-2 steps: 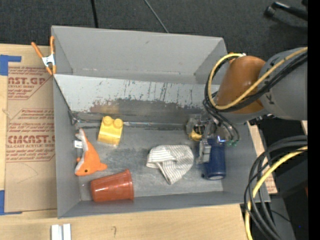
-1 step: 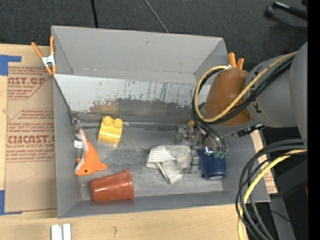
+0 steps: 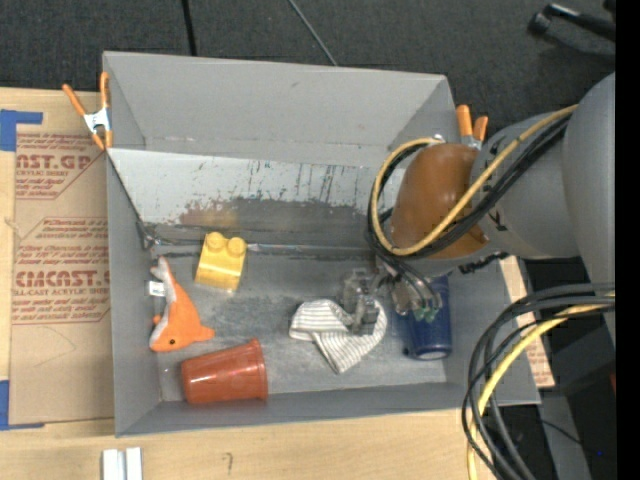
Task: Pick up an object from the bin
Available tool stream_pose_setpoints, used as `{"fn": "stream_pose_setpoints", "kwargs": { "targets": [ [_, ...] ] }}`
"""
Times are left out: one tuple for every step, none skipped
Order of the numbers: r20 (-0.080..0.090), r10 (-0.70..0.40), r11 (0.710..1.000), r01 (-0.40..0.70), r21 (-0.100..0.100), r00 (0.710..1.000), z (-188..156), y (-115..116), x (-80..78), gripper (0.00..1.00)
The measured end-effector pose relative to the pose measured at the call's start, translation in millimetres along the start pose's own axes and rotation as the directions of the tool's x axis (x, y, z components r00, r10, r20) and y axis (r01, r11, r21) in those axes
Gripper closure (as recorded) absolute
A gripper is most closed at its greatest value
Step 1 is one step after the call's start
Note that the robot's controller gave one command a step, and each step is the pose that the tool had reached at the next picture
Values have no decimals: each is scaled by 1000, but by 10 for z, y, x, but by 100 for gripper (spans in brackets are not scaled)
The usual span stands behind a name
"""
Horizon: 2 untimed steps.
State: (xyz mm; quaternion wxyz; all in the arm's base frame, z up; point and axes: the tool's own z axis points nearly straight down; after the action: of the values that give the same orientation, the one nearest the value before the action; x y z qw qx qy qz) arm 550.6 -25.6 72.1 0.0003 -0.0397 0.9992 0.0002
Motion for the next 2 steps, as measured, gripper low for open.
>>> {"fn": "stream_pose_setpoints", "kwargs": {
  "targets": [
    [0, 0, 1000, 0, 0, 1000, 0, 1, 0, 100],
    [-8, 3, 1000, -3, -1, 1000, -443, -40, 39, 100]
  ]
}}
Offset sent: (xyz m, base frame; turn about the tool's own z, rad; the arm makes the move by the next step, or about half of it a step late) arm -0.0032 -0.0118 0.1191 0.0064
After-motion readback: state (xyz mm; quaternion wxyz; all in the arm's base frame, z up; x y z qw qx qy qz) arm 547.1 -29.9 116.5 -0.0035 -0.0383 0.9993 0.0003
